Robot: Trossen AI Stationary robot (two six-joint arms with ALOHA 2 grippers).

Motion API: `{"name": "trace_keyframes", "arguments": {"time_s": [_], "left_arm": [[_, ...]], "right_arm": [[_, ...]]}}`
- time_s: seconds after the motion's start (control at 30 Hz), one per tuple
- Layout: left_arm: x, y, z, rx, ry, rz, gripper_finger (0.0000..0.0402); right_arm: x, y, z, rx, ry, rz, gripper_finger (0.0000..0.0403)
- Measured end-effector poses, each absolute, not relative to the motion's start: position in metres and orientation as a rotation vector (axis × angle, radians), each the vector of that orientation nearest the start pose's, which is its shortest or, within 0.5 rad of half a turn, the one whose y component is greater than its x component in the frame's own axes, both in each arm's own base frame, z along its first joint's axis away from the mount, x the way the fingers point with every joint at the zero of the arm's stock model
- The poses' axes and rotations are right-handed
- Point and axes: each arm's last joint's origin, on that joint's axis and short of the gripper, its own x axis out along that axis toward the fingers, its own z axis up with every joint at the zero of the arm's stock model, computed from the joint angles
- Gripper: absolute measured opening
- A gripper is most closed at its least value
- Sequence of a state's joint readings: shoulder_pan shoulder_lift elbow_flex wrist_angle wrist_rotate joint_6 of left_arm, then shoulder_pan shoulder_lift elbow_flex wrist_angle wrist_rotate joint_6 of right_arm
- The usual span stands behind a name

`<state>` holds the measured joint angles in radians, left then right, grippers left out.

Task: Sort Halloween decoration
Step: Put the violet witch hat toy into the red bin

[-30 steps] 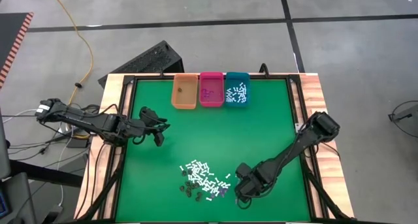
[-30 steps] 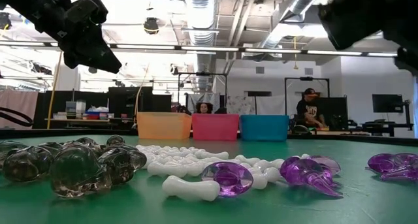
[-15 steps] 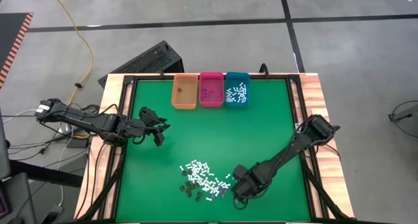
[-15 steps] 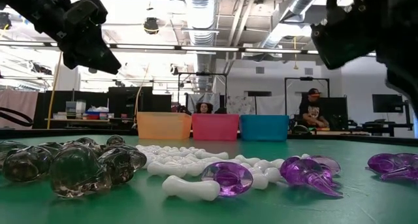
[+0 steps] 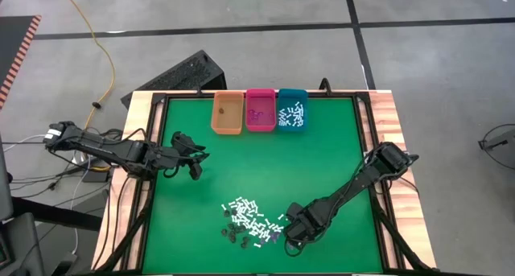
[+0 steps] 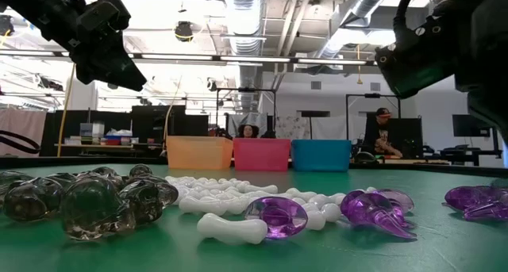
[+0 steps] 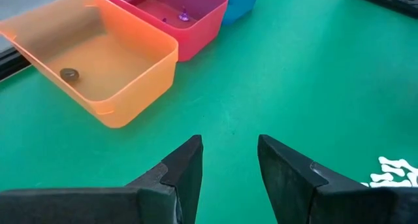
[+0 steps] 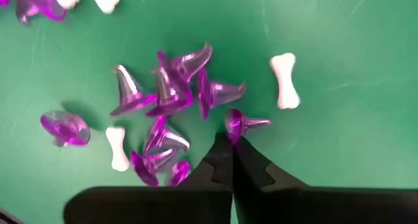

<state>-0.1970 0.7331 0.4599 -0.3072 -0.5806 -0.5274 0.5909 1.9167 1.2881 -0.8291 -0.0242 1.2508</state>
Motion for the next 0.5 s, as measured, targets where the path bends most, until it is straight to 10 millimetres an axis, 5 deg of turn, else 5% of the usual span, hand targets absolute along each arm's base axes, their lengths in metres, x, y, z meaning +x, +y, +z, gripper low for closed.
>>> {"name": "trace_keyframes", "arguments": {"time_s": [0.23,0.5], "left_arm": [[0.153,-0.014,0.221,-0.286,0.426,0.502,0.0138],[0.153,-0.014,0.221,-0.286,0.426,0.503,0.0138]], "right_arm": [[0.295,0.193,0.165,0.594,1.446,-0.422,0.0017],[0.304,0.166,0.2,0.56,1.377,-0.383,0.0016]]}}
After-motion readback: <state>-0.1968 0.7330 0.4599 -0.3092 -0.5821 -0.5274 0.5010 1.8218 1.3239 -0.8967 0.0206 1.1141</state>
